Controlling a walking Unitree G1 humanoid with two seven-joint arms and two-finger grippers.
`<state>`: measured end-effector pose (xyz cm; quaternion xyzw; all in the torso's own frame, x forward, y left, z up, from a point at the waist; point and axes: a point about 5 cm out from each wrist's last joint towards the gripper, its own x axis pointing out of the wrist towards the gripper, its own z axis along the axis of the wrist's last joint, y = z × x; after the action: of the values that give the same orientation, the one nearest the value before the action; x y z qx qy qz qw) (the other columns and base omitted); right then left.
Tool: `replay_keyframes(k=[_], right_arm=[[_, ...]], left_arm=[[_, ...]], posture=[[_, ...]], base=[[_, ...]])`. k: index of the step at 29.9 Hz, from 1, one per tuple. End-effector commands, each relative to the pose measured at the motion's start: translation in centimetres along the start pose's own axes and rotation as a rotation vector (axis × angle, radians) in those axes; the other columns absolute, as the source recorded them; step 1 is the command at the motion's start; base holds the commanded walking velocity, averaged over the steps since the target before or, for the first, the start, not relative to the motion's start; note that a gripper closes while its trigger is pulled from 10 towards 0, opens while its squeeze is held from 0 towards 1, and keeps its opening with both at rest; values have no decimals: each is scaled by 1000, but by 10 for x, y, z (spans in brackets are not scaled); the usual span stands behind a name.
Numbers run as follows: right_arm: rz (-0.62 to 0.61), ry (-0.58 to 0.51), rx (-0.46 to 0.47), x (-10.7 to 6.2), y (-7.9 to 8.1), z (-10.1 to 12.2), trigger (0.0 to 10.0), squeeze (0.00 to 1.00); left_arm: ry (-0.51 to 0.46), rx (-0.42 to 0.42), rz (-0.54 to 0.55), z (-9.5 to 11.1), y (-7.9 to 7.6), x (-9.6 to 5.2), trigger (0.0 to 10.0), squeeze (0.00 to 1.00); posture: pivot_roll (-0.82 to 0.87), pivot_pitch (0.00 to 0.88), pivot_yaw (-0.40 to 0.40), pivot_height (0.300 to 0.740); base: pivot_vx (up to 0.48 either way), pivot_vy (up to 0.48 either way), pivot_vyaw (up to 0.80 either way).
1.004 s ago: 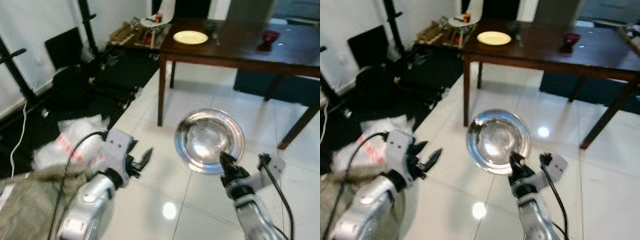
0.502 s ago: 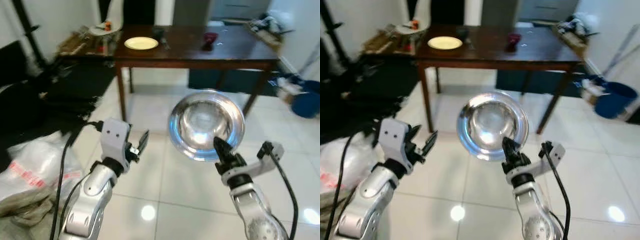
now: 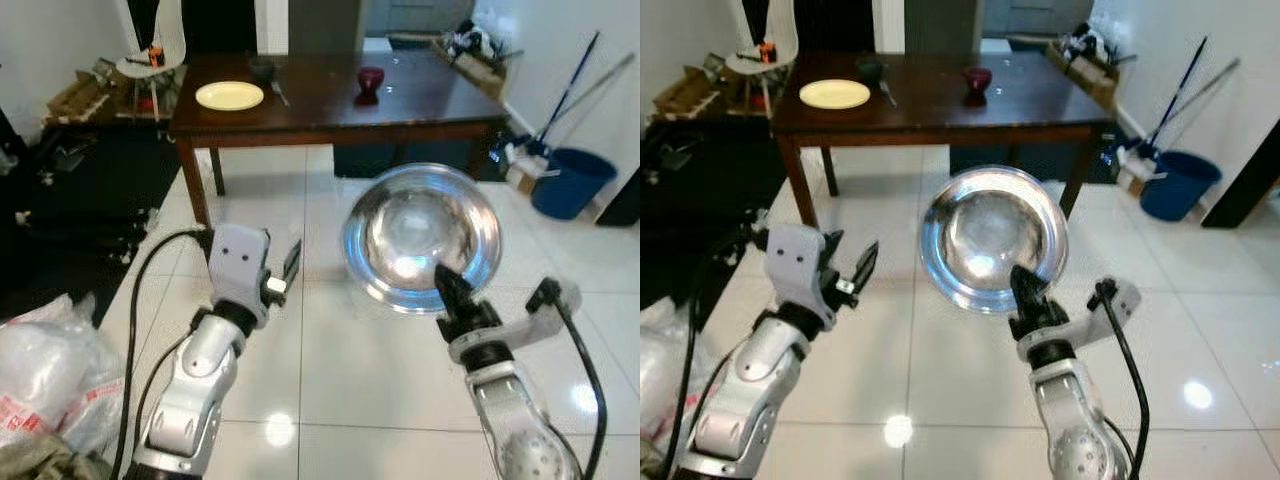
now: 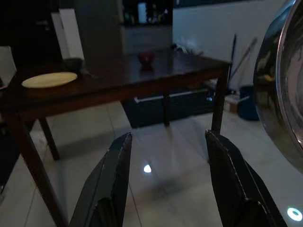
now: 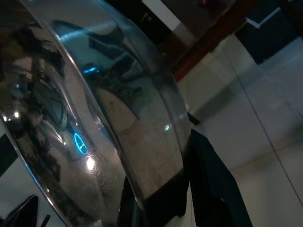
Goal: Setting the table
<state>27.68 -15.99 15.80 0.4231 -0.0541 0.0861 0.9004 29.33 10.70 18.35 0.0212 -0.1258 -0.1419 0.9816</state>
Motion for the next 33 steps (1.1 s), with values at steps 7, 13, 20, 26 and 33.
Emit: replay_keyframes(k=[7, 13, 20, 26, 33], right_arm=[[-4, -2, 43, -2, 2, -6, 10000, 0], [-7, -4, 38, -2, 2, -6, 10000, 0], [6, -10, 28, -2, 5, -4, 10000, 0], [34, -21, 6, -1, 10, 2, 10000, 0], [72, -46, 0, 3, 15, 13, 10000, 0]], left_arm=[[24, 12, 0, -7, -2, 0, 10000, 0], [22, 12, 0, -7, -2, 0, 10000, 0], [19, 10, 0, -8, -2, 1, 10000, 0], [16, 9, -1, -7, -3, 3, 10000, 0], [5, 9, 5, -5, -4, 5, 10000, 0]], posture=[[-51, 0, 68, 740], [-53, 0, 70, 740], [-60, 0, 72, 740], [-63, 0, 77, 740], [-64, 0, 79, 740]], base=[[480, 0, -788], [480, 0, -131], [480, 0, 0], [480, 0, 0], [480, 0, 0]])
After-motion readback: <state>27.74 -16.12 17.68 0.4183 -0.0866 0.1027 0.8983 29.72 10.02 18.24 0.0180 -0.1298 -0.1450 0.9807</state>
